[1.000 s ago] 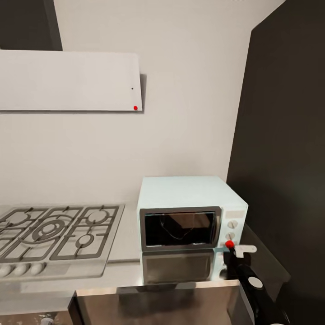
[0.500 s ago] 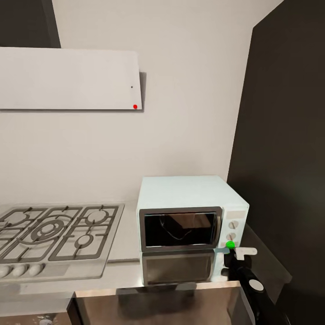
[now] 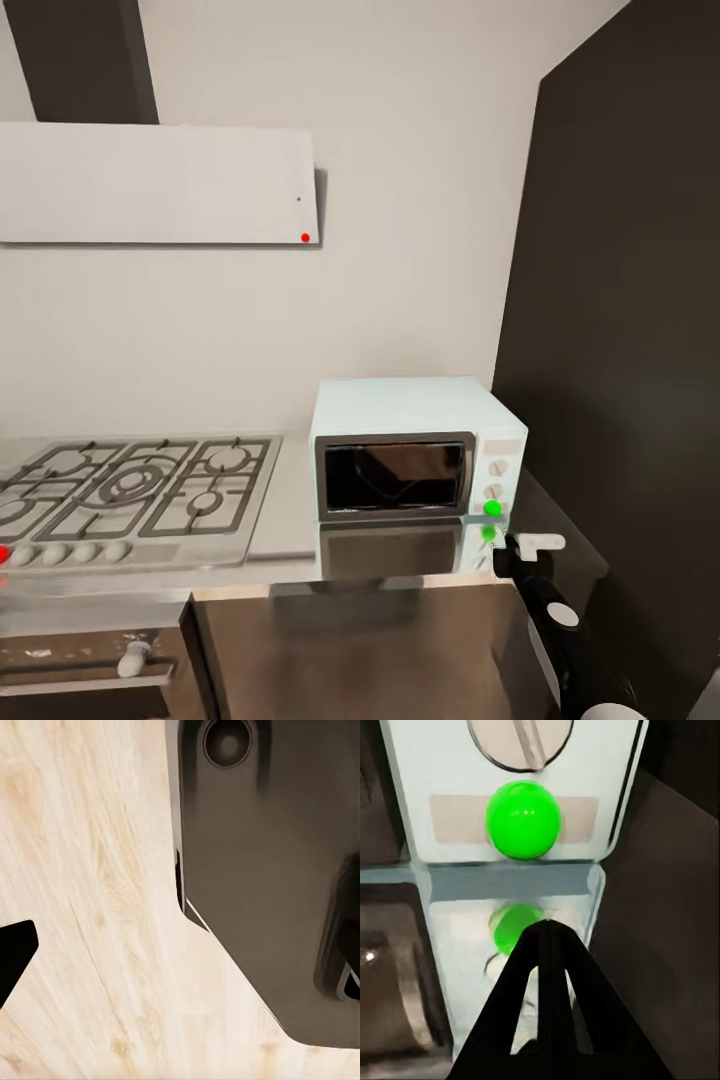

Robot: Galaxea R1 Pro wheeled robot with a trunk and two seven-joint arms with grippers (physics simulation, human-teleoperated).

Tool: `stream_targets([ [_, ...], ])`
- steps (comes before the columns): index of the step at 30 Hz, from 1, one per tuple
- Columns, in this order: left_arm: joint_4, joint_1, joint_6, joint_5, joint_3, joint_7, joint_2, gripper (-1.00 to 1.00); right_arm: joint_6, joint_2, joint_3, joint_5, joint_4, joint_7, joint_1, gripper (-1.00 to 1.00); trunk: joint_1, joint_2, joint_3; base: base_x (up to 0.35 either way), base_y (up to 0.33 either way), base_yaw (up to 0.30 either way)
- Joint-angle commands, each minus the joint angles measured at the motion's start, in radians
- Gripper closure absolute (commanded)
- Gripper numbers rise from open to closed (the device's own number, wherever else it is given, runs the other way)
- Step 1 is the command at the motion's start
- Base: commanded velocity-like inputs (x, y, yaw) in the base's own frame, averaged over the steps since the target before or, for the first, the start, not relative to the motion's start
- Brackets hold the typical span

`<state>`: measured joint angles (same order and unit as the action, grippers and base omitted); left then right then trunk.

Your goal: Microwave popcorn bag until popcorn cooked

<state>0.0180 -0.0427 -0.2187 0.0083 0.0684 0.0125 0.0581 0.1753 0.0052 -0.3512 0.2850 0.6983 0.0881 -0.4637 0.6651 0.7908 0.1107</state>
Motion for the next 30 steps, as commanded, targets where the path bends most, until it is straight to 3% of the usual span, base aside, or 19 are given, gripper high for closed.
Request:
stream_targets([
  [1,0.002,0.000,-0.005,0.001,0.007,0.001,0.000,-1.00,0.004,0.001,-0.006,0.005,0.000,0.009,-0.001,1.00,0.000,0.001,0.002,-0.304,0.000,0.000],
  [2,0.002,0.000,-0.005,0.001,0.007,0.001,0.000,-1.00,0.004,0.001,-0.005,0.005,0.000,0.009,-0.001,-1.00,0.000,0.001,0.002,-0.299,0.000,0.000],
  [13,0.002,0.000,-0.005,0.001,0.007,0.001,0.000,-1.00,0.004,0.001,-0.005,0.005,0.000,0.009,-0.001,-1.00,0.000,0.001,0.002,-0.073,0.000,0.000],
  [23,0.002,0.000,-0.005,0.001,0.007,0.001,0.000,-1.00,0.004,0.001,-0.005,0.005,-0.010,0.009,-0.001,-1.00,0.000,0.001,0.002,-0.312,0.000,0.000],
  [30,0.003,0.000,-0.004,0.001,0.005,0.000,0.001,-1.00,0.005,0.000,-0.005,0.005,-0.114,0.009,-0.001,-1.00,0.000,0.001,0.002,-0.338,0.002,0.000],
])
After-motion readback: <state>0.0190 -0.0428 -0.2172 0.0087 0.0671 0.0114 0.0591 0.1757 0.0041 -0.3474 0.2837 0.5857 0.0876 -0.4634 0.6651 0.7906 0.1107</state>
